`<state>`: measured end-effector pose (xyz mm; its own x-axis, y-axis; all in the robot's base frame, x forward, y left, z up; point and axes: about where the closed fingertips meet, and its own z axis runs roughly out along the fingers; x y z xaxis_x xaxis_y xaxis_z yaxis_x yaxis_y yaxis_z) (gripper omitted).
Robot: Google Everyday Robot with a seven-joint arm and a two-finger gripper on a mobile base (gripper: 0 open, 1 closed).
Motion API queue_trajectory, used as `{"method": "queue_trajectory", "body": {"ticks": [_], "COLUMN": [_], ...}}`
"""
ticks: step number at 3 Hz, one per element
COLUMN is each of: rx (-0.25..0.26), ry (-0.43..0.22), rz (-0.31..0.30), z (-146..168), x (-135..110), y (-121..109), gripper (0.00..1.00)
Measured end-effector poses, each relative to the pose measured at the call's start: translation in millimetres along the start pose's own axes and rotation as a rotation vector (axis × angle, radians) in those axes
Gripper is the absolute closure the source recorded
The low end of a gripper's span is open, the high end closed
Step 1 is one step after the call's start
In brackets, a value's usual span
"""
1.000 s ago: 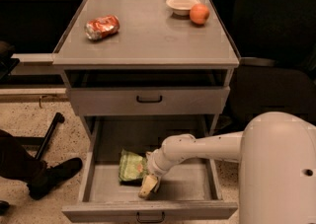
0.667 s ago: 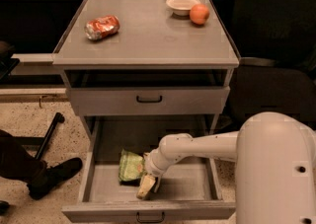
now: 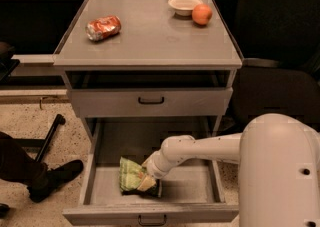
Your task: Pick green jalapeno chip bag from middle drawer and place on counter
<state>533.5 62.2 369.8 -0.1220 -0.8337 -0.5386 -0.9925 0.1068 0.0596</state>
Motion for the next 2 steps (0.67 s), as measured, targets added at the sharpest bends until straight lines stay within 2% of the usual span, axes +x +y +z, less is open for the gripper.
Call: {"method": "queue_trajectory", "body": {"ticks": [1, 2], "rx": [0.000, 0.038], "ry": [0.000, 0.006], "rz": [0.000, -0.012], "z": [0, -31], "x": [0, -17], "y": [0, -2], "gripper": [0.65, 0.88]}}
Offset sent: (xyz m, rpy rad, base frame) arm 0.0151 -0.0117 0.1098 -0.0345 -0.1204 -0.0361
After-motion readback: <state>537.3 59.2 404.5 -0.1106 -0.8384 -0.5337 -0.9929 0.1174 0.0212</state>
